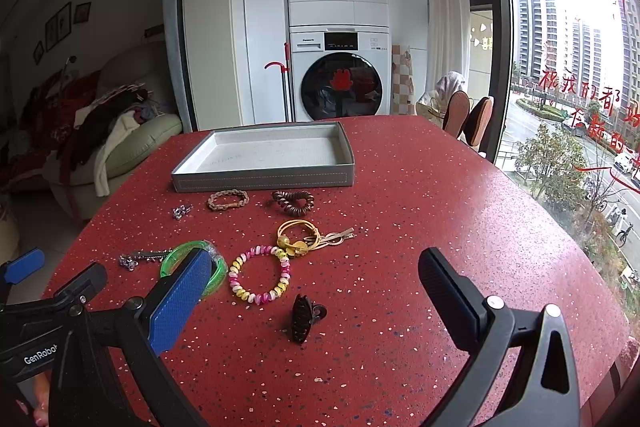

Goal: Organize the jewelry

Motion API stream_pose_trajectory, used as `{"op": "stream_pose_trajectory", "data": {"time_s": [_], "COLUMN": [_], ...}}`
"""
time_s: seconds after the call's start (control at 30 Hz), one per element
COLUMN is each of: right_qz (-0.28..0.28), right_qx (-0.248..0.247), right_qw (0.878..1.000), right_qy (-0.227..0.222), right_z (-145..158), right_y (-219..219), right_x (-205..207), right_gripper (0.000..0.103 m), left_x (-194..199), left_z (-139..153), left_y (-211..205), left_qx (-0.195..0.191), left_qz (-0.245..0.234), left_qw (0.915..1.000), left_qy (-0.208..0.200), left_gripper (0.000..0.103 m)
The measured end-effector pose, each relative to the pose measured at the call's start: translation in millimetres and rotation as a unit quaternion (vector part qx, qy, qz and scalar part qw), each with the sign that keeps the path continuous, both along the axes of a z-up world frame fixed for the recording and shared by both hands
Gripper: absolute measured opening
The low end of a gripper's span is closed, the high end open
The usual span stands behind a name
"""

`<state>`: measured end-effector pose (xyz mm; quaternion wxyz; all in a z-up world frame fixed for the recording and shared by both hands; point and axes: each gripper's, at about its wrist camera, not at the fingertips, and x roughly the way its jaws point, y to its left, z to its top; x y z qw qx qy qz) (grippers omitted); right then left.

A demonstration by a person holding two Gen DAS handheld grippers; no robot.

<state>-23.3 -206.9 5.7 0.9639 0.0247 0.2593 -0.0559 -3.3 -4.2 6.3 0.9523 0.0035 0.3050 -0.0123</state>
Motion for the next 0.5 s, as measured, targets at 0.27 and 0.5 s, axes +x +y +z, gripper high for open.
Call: {"op": "stream_pose_trajectory", "data": {"time_s": [0.27, 0.5], "right_qz": [0.0, 0.0], "right_qx": [0.0, 0.001], "right_qw": [1.0, 1.0], "right_qy": [0.0, 0.0], "right_z": [0.1, -0.2], "right_y": [-0.1, 0.0], "right_x": [0.0, -0.5], "right_gripper": [0.103, 0.103], "left_x": [-0.6, -0.6], "left_z": [-1.4, -1.3], "left_y": [-0.5, -0.6], "left_qx": [0.0, 0.0], "left_qz": [0.0, 0.0], "left_qw": [1.0, 1.0], "left_qy": [-0.001, 0.0], "left_gripper": [0.103, 0.103]}}
